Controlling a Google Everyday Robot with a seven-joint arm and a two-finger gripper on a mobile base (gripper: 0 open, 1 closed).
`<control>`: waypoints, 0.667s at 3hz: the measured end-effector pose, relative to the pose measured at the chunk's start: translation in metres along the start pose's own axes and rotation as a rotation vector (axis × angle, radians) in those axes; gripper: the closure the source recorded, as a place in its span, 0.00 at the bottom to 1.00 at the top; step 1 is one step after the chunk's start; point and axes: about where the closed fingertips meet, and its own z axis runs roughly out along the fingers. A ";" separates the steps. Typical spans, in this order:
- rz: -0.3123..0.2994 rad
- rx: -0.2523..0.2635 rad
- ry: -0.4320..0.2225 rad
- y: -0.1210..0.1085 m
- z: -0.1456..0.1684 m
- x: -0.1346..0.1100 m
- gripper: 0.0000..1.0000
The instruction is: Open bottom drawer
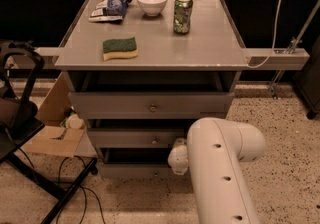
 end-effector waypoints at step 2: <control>0.035 -0.028 0.015 0.017 -0.008 0.011 1.00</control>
Offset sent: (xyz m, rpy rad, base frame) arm -0.3679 -0.2315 0.0980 -0.1216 0.4493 -0.3635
